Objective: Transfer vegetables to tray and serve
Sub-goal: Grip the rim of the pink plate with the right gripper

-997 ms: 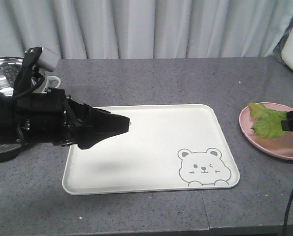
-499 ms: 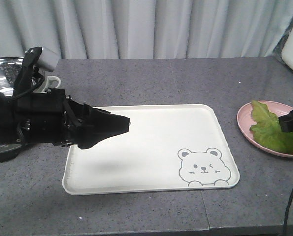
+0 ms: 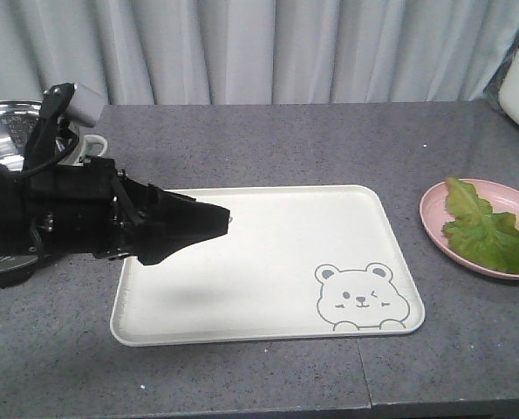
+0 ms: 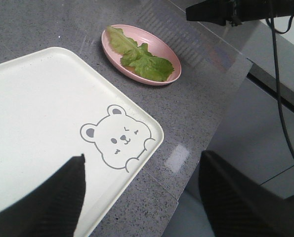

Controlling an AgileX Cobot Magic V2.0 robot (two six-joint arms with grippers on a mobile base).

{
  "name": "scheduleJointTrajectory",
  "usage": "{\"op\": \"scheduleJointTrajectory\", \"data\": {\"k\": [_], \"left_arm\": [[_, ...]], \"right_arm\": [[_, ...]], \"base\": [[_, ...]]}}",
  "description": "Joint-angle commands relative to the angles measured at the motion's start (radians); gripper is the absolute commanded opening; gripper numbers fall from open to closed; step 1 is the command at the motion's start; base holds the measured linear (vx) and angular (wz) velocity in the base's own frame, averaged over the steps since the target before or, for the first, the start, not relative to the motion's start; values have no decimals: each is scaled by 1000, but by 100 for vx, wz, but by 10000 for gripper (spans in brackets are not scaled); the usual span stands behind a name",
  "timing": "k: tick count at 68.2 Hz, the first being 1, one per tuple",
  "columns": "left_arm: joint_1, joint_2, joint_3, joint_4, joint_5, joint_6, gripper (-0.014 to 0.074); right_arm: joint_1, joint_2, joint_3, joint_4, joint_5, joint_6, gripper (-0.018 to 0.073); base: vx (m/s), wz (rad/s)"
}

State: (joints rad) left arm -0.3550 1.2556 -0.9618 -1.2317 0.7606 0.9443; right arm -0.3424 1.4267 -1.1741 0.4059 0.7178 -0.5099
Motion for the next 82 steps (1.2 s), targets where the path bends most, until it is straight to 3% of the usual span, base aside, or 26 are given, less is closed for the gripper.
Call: {"op": "scheduleJointTrajectory", "data": {"k": [1,5,10,25,40,62,82], "left_arm": [[-5,-22,-23,-61,1,1,482],[-5,-22,-23,-61,1,1,482],[-5,-22,-23,-61,1,1,482],[-5,-22,-23,-61,1,1,482],[-5,-22,-23,-61,1,1,482],[-5,-22,-23,-61,1,1,482],[-5,-22,-23,-61,1,1,482]], "right_arm": [[-8,18,-137,-210,106,208,343],[-8,54,-196,-295,200,273,343],[-8,94,-250,-335,261,302,343],[-11,260,-387,-333,403,306,343],[-92,417,-527,-285,515,267,343],[-105,498,-537,-185,474,166,343],[-105,552,-537,-165,461,166,343]], "base": [[0,0],[0,0],[0,0],[0,0],[0,0],[0,0],[0,0]]}}
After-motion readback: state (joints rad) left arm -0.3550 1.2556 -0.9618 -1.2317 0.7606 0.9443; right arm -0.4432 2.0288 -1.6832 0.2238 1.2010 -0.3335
